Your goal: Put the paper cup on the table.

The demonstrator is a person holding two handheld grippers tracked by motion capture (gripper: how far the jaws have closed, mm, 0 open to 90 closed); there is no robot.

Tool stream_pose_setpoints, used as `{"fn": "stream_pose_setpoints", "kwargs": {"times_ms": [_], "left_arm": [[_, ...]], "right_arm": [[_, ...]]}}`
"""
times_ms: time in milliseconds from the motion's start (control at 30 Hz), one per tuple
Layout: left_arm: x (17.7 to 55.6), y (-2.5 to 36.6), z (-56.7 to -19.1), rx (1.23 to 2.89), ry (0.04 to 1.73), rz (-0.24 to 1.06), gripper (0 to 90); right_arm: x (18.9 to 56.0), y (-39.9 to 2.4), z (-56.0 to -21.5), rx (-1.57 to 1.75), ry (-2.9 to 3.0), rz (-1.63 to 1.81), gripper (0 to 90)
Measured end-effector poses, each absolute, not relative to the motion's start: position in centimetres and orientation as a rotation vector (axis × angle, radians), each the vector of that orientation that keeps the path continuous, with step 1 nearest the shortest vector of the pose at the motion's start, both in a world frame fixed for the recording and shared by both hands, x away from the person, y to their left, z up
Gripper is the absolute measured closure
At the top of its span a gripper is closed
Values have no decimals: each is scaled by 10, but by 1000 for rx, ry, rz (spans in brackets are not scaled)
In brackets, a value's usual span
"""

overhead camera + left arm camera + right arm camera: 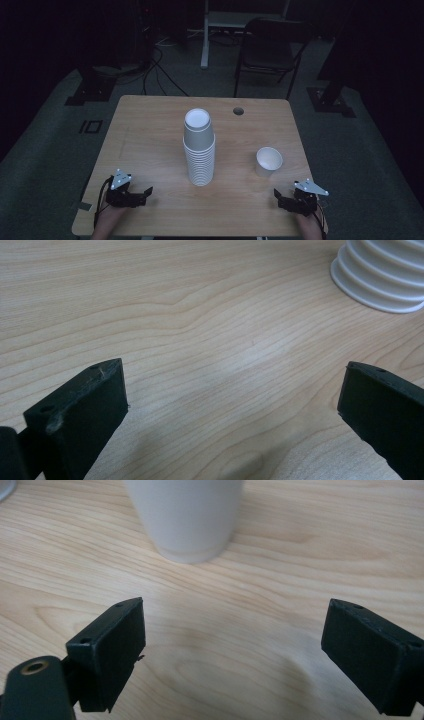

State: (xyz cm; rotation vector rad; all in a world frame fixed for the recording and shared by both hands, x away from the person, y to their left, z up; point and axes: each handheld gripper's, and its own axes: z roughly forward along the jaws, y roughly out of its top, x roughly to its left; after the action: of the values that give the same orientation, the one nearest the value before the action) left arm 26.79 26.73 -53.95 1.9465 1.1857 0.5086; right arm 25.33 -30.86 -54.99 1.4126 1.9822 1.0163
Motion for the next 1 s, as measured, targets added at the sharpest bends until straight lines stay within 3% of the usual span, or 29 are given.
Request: {"fn": "stream_pose_setpoints", "kwargs": {"times_ms": [1000], "left_arm": [[266,265,-545,1968,1197,520,0]], "right_arm": [[253,-322,-556,1561,1967,868,124]]}}
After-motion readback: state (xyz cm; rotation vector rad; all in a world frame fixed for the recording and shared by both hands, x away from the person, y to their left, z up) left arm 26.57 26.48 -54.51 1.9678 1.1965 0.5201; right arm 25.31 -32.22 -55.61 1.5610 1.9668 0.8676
